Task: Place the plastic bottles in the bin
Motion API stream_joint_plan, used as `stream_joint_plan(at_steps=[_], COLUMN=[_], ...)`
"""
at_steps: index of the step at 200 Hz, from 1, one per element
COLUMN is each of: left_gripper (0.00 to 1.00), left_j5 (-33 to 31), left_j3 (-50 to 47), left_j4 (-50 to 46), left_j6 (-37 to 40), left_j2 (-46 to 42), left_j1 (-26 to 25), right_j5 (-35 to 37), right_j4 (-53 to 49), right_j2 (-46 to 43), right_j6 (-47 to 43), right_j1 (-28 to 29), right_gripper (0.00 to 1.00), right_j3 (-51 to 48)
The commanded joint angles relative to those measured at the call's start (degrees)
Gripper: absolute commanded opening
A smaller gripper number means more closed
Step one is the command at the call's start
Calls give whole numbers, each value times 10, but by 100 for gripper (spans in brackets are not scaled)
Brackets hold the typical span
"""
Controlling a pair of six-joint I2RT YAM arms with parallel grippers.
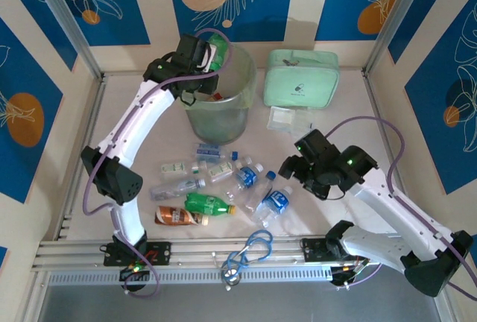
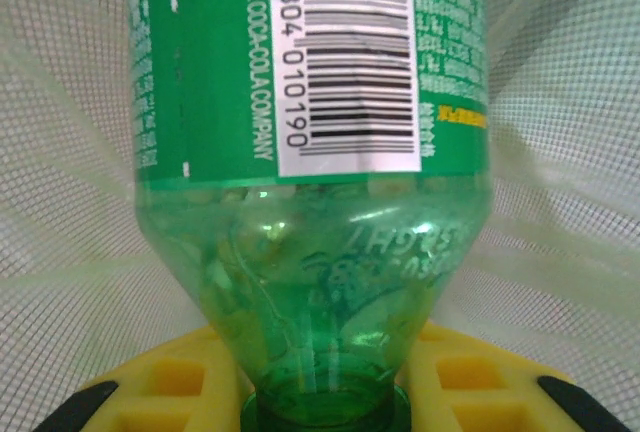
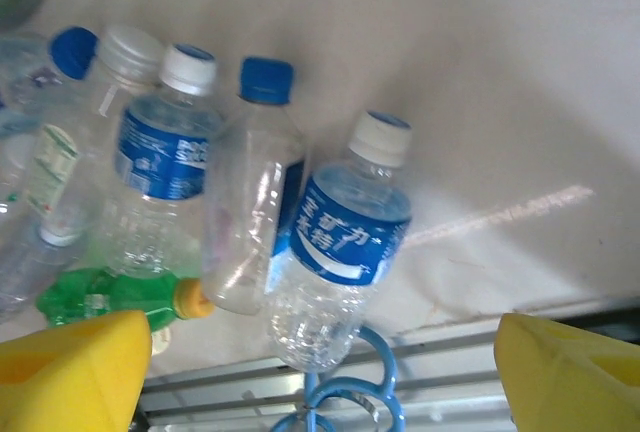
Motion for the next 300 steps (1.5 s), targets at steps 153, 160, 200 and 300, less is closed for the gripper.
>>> stream_joint_plan(at_steps=[153, 160, 200, 300], left_gripper=[78, 78, 80, 82], left_j5=[84, 103, 225, 319], left_j3=[-82, -109, -275, -489], left_j4=[79, 103, 227, 329], left_j6=[-56, -70, -180, -285], left_j2=[-155, -179, -309, -440], left_j1=[13, 13, 14, 13], right_j5=[-49, -51, -52, -59], right_j4=[182, 188, 207, 262], right_j2=[128, 133, 159, 214], right_j6=[158, 156, 165, 149], right_j1=[31, 29, 24, 5], right_gripper=[89, 89, 88, 80], right_j3=[-144, -147, -163, -185])
